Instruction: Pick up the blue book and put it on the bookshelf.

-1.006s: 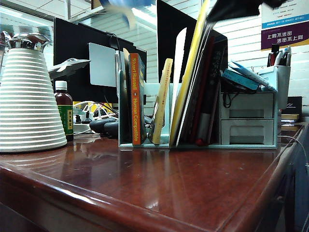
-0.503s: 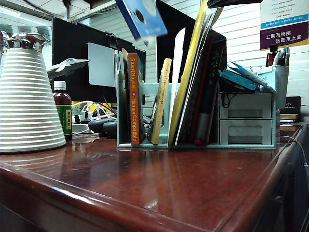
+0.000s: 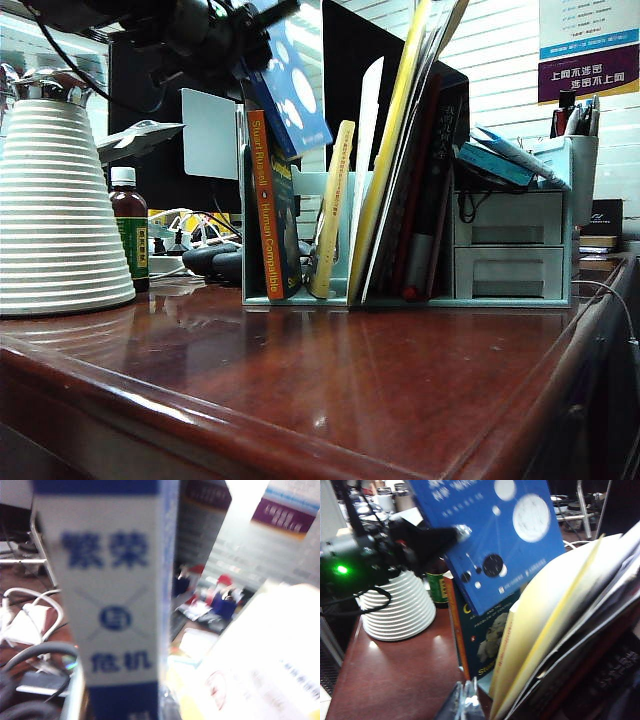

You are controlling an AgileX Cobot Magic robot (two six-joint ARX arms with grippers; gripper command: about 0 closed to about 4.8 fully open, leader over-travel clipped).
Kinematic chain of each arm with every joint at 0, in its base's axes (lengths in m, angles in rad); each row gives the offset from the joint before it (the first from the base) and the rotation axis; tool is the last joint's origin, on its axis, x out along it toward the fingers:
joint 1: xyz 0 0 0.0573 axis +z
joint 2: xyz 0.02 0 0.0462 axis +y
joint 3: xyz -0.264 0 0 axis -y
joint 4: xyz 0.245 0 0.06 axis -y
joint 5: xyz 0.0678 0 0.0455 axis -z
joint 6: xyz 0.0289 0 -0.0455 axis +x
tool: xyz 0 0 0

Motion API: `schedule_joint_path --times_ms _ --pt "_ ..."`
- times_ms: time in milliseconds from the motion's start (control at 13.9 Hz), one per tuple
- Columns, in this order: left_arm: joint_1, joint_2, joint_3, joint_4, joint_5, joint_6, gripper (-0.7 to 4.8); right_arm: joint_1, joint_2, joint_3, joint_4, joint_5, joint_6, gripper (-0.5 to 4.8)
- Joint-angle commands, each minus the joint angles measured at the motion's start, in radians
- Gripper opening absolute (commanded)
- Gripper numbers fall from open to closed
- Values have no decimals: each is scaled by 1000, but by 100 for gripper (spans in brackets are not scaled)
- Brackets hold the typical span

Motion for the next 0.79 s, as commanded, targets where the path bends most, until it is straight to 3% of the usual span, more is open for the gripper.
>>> schedule_joint_path --times_ms 72,431,647,790 --pt "-37 -11 16 37 -84 88 -6 0 -10 5 11 -14 5 -1" --pt "-72 56 21 -11 -53 92 -5 0 -65 5 15 -28 20 -1" --pt "-75 58 21 -7 -15 92 155 0 -72 5 14 -35 21 -1" --pt "-75 58 21 -16 -15 93 155 0 -83 5 15 -39 24 -1"
